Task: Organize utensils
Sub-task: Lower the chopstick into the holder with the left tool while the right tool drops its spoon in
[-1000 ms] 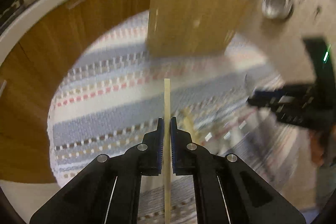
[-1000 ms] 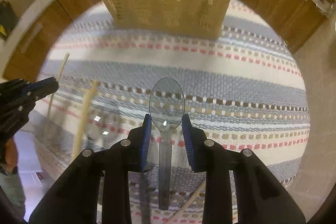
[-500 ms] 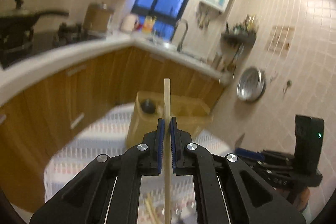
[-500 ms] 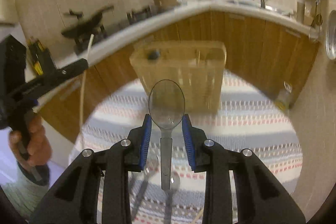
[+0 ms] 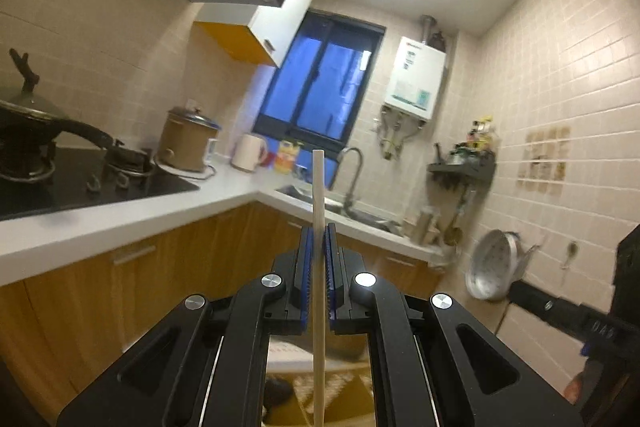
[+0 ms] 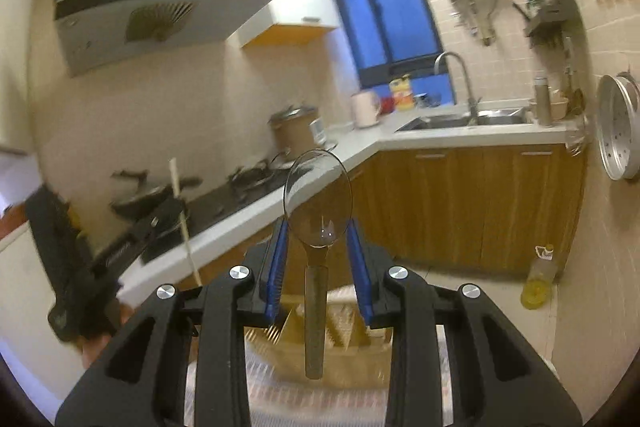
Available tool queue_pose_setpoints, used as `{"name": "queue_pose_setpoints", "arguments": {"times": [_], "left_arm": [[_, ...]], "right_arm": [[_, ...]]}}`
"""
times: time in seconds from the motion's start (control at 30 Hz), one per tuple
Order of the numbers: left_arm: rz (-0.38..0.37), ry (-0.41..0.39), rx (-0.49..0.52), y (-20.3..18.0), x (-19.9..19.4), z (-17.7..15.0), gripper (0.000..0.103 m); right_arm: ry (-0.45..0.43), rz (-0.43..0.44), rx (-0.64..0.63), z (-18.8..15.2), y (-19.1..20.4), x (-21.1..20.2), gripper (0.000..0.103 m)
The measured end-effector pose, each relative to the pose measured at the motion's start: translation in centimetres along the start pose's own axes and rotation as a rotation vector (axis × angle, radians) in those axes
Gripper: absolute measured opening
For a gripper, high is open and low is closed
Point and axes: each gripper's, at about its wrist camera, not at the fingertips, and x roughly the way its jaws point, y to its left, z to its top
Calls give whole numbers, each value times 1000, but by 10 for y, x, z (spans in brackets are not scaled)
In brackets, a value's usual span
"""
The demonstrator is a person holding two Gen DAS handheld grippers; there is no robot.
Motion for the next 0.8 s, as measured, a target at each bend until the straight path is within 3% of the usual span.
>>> {"name": "queue_pose_setpoints", "arguments": {"times": [0.27, 0.47, 0.6, 0.8], "left_arm": [[20, 14, -12, 25, 39, -27, 4], [116, 19, 64, 27, 50, -51, 4], [151, 31, 92, 27, 50, -67, 4], [127, 55, 117, 22, 39, -68, 6]], "right_arm": [[-36, -111, 12, -24, -28, 58, 27], [-44, -167, -35, -50, -33, 79, 27], [-20, -172, -58, -66, -36, 89, 27], [4, -146, -73, -71, -30, 79, 29]]}}
